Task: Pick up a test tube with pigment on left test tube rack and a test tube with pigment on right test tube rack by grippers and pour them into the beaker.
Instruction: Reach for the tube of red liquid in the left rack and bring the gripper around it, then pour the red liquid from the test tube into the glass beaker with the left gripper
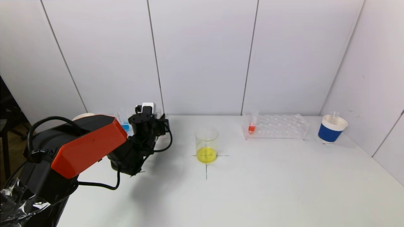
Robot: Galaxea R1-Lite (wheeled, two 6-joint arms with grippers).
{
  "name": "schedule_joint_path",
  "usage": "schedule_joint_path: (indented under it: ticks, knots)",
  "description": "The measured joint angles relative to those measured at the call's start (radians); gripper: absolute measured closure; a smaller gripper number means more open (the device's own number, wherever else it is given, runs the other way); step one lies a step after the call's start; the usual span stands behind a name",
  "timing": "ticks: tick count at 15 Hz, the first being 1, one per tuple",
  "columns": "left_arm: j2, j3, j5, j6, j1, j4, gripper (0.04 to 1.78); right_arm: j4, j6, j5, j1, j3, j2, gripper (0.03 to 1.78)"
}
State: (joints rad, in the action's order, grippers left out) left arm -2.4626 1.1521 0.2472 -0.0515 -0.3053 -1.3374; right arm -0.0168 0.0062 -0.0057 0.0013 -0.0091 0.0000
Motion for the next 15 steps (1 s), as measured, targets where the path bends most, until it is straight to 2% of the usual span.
schedule_joint_path:
  ticks: [15]
  knots:
    - [0.089,-0.010,0.001,0.017,0.000,0.035,1.33,0.000,0.000,0.000,0.000,0.000,0.000,0.04]
